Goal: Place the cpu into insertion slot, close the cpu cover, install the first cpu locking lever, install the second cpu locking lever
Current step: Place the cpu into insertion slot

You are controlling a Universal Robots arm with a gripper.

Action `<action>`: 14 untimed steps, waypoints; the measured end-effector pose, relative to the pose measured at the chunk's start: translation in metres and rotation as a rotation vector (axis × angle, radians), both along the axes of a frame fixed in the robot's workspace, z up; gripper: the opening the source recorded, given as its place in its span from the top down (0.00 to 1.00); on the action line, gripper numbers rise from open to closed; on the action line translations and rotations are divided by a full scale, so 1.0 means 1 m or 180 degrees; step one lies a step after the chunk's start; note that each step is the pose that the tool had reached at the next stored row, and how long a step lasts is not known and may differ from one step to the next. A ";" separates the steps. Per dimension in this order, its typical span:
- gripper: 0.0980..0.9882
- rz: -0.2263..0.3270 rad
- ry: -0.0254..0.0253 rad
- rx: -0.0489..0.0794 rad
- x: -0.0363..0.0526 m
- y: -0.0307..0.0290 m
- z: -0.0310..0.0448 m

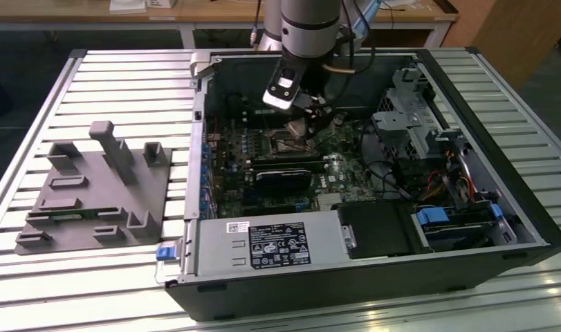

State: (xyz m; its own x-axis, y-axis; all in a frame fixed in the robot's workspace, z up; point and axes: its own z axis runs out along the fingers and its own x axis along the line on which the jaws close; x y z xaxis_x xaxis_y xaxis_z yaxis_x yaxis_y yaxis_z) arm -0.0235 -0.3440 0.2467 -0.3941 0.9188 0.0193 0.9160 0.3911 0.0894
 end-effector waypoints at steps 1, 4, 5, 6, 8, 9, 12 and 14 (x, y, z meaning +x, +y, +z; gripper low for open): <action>0.51 -0.0118 0.0000 0.0000 0.0000 0.0000 -0.0001; 0.51 -0.0290 0.0000 0.0000 0.0000 0.0000 -0.0003; 0.51 -0.0347 0.0000 0.0000 0.0000 0.0000 -0.0003; 0.51 -0.0404 0.0000 0.0000 0.0000 0.0000 -0.0004; 0.51 -0.0524 0.0000 0.0000 0.0000 0.0000 -0.0005; 0.51 -0.0582 0.0000 0.0000 0.0000 0.0000 -0.0005; 0.51 -0.0753 0.0000 0.0000 0.0000 0.0000 -0.0006; 0.51 -0.0870 0.0000 0.0000 0.0000 0.0000 -0.0007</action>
State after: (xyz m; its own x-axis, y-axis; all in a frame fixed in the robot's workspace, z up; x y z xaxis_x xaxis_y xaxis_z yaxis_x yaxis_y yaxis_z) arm -0.0235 -0.3440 0.2460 -0.1316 0.9911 0.0194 0.9876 0.1294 0.0894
